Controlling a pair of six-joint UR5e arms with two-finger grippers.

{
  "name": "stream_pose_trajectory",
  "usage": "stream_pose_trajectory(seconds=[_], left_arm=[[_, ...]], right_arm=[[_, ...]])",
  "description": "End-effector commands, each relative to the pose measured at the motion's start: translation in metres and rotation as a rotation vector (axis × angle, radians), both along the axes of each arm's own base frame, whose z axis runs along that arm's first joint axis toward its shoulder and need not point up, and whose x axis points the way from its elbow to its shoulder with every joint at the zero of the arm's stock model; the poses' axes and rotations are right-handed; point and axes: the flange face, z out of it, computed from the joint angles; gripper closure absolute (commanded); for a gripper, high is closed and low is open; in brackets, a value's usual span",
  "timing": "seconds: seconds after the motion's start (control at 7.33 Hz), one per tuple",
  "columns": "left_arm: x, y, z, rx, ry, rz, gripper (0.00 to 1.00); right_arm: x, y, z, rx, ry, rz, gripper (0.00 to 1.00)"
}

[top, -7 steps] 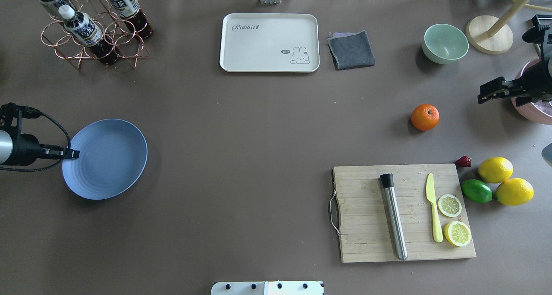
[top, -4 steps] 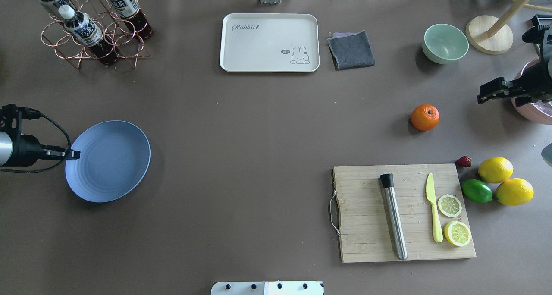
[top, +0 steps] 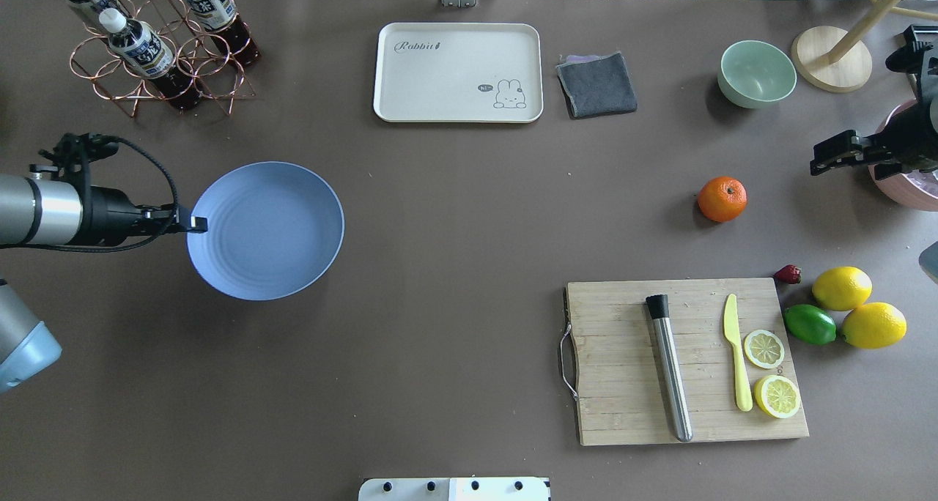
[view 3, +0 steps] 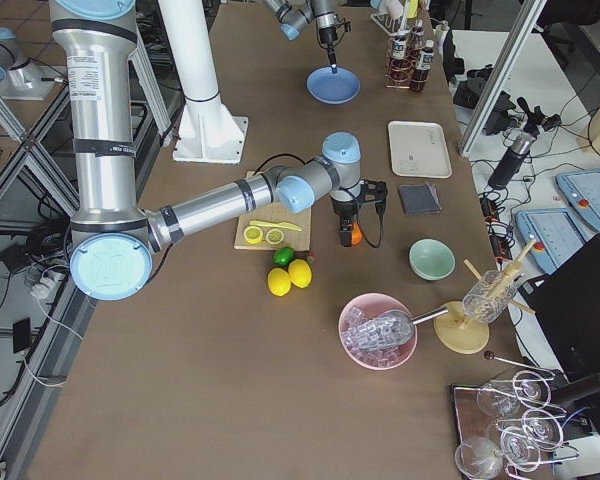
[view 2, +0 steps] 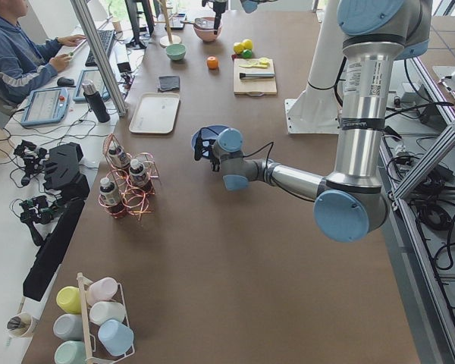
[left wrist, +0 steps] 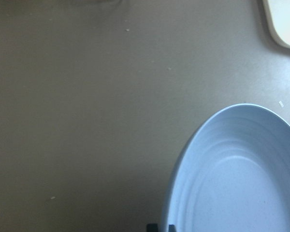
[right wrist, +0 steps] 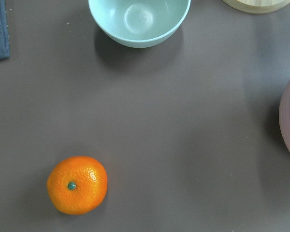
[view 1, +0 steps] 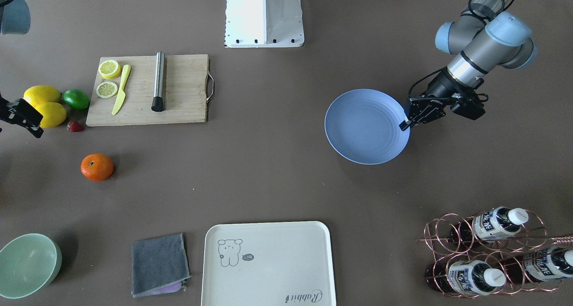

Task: Pick orange to plate
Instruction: 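Push the blue plate toward the table center with the left gripper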

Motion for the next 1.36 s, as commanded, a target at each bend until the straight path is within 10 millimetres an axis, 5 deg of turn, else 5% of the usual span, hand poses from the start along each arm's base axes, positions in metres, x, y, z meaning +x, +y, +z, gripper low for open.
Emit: stream_pose_trajectory(seconds=[0.0, 0.41, 0.68, 0.95, 1.09, 1.23], left_arm=[[0.107, 0.002, -0.103, -0.053, -0.014, -0.013, 1.0], [0.191, 0.027, -0.133, -0.023, -0.063, -0.049, 1.0], [0.211, 0.023, -0.141, -0.024, -0.065, -0.061, 1.0], [0.207, 0.021, -0.136, -0.026, -0.07, -0.088, 0.02], [0.182, 0.005, -0.138, -0.025, -0.068, -0.121, 0.02], [0.132, -0.003, -0.134, 0.008, -0.129, -0.08, 0.02]], right_arm=[[-0.002, -0.001, -0.002, 0.004, -0.003, -0.003, 0.0], [-0.006, -0.001, -0.005, 0.007, -0.005, -0.01, 0.0], [-0.008, 0.0, -0.005, 0.007, -0.005, -0.013, 0.0], [-0.011, 0.0, -0.006, 0.009, -0.007, -0.017, 0.0], [-0.017, -0.006, -0.013, 0.021, -0.011, -0.023, 0.0], [-0.033, -0.016, -0.015, 0.022, -0.011, -0.039, 0.0]])
